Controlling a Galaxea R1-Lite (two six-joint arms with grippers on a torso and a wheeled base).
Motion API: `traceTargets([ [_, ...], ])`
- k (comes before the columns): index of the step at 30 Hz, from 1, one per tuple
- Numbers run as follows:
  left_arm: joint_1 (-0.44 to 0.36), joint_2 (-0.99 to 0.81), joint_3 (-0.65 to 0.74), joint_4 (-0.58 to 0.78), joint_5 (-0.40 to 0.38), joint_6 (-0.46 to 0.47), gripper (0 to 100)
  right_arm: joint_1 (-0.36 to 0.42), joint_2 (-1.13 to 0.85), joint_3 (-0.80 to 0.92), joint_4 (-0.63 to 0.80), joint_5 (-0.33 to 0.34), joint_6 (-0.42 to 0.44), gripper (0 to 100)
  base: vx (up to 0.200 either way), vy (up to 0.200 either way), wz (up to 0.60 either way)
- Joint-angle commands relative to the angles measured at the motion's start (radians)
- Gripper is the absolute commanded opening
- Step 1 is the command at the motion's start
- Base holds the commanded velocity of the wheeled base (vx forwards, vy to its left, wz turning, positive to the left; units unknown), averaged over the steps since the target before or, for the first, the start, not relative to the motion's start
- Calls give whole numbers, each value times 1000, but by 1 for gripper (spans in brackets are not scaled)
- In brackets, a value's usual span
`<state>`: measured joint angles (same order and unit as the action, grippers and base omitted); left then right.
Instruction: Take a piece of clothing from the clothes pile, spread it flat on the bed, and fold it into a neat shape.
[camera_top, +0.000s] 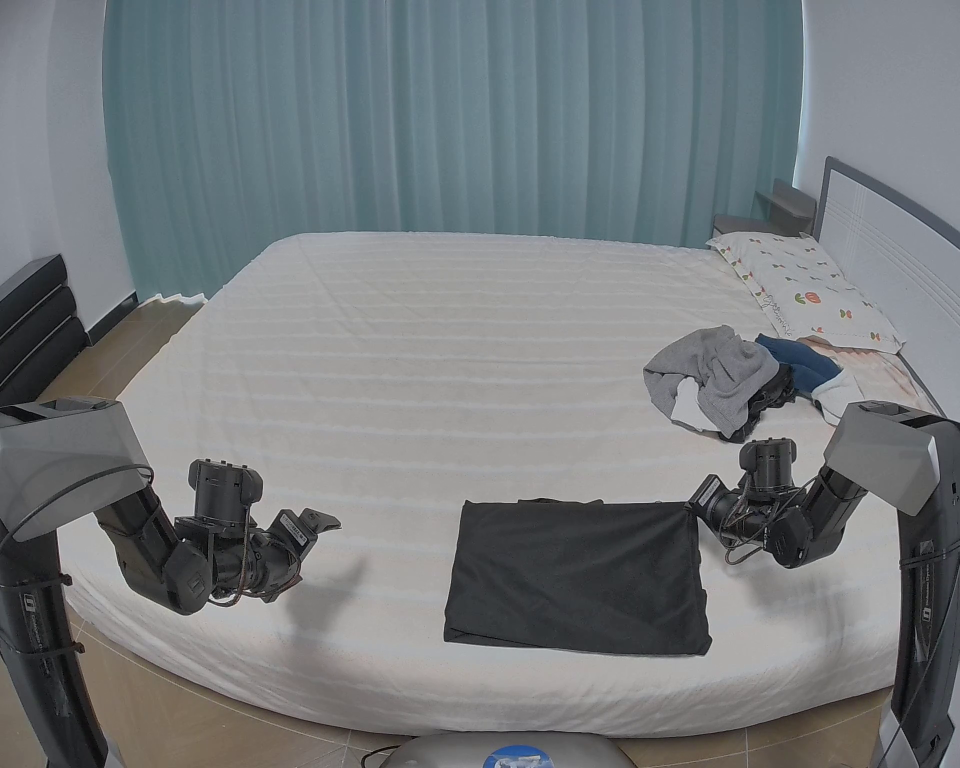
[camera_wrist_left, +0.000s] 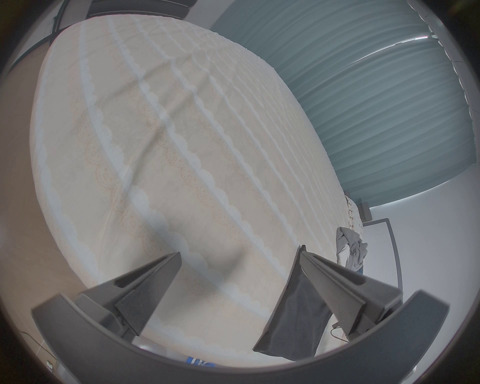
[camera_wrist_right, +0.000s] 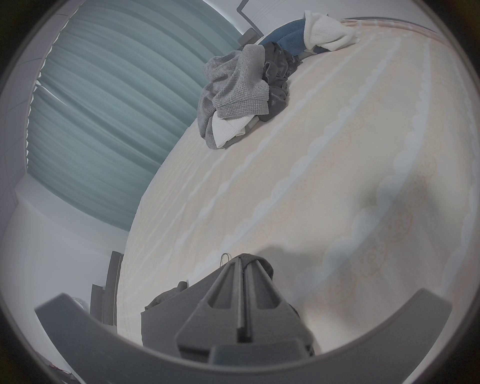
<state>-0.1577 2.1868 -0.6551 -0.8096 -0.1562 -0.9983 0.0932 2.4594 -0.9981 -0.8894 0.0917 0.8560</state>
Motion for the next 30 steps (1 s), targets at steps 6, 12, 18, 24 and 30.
traceTargets([
  [6,0,1,0,0,0,0,100,-15,3,-13,3,2,0,0,0,0,0],
  [12,0,1,0,0,0,1,100,-16,3,-10,-2,3,-2,100,0,0,0],
  [18,0,1,0,0,0,1,100,-20,-7,9,-6,5,2,100,0,0,0],
  [24,1,-1,-3,0,0,-6,100,-36,-72,76,-8,13,3,100,0,0,0],
  [30,0,-1,-5,0,0,-5,100,-35,-160,216,-72,13,2,100,0,0,0],
])
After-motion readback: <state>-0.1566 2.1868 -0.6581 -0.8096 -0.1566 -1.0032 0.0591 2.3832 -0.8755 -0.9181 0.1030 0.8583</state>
